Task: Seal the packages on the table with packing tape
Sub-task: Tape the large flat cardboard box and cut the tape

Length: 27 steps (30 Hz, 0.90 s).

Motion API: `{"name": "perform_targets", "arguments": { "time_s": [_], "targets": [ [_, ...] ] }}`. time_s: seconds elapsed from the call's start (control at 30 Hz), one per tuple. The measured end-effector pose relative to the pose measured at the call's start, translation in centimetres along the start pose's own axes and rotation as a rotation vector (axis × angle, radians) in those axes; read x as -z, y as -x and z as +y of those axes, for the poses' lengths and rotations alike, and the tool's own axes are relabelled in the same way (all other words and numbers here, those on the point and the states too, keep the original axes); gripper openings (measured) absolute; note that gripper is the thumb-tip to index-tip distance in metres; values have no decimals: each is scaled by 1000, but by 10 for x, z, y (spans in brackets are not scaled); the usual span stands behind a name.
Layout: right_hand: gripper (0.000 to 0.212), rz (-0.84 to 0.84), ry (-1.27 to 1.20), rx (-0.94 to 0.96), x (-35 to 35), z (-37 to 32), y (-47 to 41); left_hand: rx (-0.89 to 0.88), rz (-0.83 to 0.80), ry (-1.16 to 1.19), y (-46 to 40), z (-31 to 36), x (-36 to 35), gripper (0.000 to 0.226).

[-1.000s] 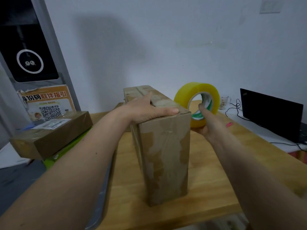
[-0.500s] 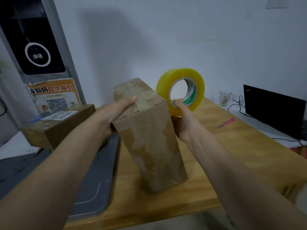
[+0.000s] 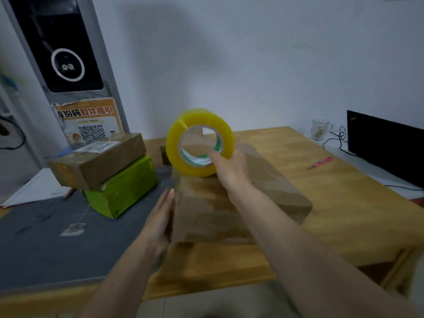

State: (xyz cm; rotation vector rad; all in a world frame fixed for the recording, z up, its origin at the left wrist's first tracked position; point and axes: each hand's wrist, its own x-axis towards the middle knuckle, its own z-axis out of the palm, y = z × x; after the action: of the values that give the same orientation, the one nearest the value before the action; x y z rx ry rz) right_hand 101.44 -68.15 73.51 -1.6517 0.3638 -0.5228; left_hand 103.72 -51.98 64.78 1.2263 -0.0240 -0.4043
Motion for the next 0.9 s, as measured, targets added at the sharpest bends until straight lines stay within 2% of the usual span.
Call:
{"name": "perform_targets", "arguments": {
  "time_s": [0.1, 0.23, 0.27, 0.37, 0.43, 0.57, 0.7, 0.8, 0.9],
  "targets": [
    [18, -39, 96, 54, -12, 22, 9, 0, -75, -210, 4, -8, 9, 47],
    [9, -35, 137, 108, -21, 42, 17, -152, -259, -349, 14, -8, 15, 70],
    [10, -31, 143, 117, -22, 43, 16, -164, -268, -375, 15, -8, 13, 76],
    [25, -42, 232, 127, -22, 45, 17, -170, -133, -407, 12, -12, 2, 96],
    [35, -60, 276, 111, -19, 46, 16, -159, -116, -408, 7, -9, -5, 94],
    [47, -108, 248, 61, -10, 44, 9, -104, -214, -488, -2, 2, -6, 79],
    [29, -105, 230, 89, -2, 43, 5, -61, -200, -575, -2, 8, -8, 86],
    [27, -19, 129, 52, 17, 39, -7, -29, -192, -634, -4, 12, -7, 90],
    [20, 41, 142, 127, 49, 35, -22, -41, -224, -614, -5, 11, -2, 88]
  ]
}}
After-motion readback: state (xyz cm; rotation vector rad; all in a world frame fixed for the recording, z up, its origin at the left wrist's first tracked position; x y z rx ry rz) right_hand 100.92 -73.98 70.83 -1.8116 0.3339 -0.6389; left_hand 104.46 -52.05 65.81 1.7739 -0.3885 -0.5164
